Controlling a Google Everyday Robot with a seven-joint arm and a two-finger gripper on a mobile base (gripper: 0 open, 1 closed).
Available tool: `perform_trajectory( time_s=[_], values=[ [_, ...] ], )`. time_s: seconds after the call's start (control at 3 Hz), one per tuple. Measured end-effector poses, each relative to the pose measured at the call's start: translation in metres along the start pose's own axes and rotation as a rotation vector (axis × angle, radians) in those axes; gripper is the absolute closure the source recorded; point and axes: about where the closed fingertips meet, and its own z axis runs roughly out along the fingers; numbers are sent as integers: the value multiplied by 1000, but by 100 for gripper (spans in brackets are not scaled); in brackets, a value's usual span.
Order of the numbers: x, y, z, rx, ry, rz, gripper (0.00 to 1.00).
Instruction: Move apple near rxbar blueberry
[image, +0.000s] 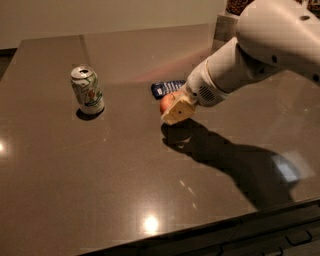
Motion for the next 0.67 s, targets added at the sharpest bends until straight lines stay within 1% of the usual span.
perform_trajectory(
  time_s=[0.33,0.67],
  values=[
    [7,-36,0,44,7,67,100],
    [13,-58,8,71,-1,118,85]
  ],
)
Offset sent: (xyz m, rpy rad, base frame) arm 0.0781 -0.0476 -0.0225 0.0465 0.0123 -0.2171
